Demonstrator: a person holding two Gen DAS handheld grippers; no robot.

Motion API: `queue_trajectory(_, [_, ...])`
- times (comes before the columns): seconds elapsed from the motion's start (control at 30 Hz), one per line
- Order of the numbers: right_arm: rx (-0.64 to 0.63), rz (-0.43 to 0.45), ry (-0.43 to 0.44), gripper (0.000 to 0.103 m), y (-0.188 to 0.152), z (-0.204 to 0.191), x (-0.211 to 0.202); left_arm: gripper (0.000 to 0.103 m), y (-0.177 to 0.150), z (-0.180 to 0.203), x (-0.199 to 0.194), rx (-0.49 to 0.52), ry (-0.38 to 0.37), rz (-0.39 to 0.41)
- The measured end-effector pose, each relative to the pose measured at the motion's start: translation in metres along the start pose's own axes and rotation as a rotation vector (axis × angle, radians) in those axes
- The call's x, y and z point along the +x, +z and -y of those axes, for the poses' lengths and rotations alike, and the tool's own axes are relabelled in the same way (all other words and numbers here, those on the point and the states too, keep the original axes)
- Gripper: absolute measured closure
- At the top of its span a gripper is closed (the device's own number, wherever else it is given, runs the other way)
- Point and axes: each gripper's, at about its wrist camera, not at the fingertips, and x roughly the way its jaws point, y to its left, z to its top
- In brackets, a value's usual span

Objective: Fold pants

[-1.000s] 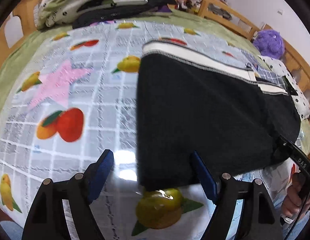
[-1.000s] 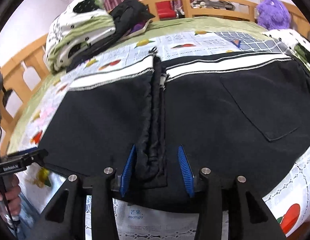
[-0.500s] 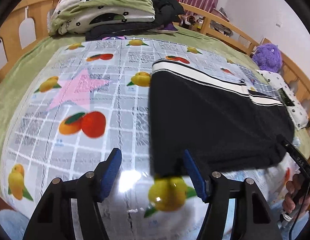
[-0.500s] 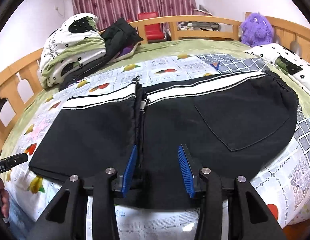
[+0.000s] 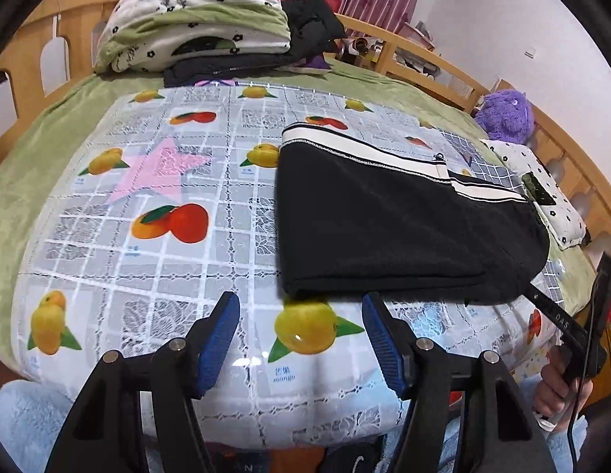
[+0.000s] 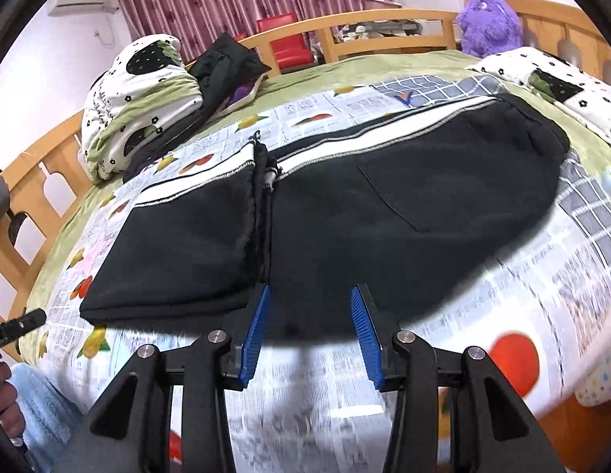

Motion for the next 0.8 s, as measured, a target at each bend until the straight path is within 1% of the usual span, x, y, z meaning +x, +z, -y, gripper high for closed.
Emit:
queue_trajectory(0.2, [0.004,0.002,-0.003,0.060,-0.024,0.000,-0.019,0.041,-0.004,-0.002,-0.022,-0.009,-0.015,0.012])
queue_trajectory(0.43, [-0.008,0.009,0.002,0.060,-0.029,-0.005,-0.037,0.041,-0.005,-0.003,-0.042,-0.010,-0.011,0.029])
queue_trajectory(0.53, [-0.019,0.019,-0.012,0.060,-0.026,-0.010,-0.047,0.041,-0.003,0.000,-0.049,0.004,-0.011,0.043])
queue_trajectory(0.63, [-0.034,0.048,-0.019,0.060,-0.017,-0.016,-0.064,0.041,0.002,0.006,-0.056,0.025,0.000,0.063])
queue_trajectory(0.8, [-0.048,0.085,-0.052,0.060,0.015,-0.021,-0.097,0.040,0.020,0.009,-0.068,0.031,-0.009,0.088])
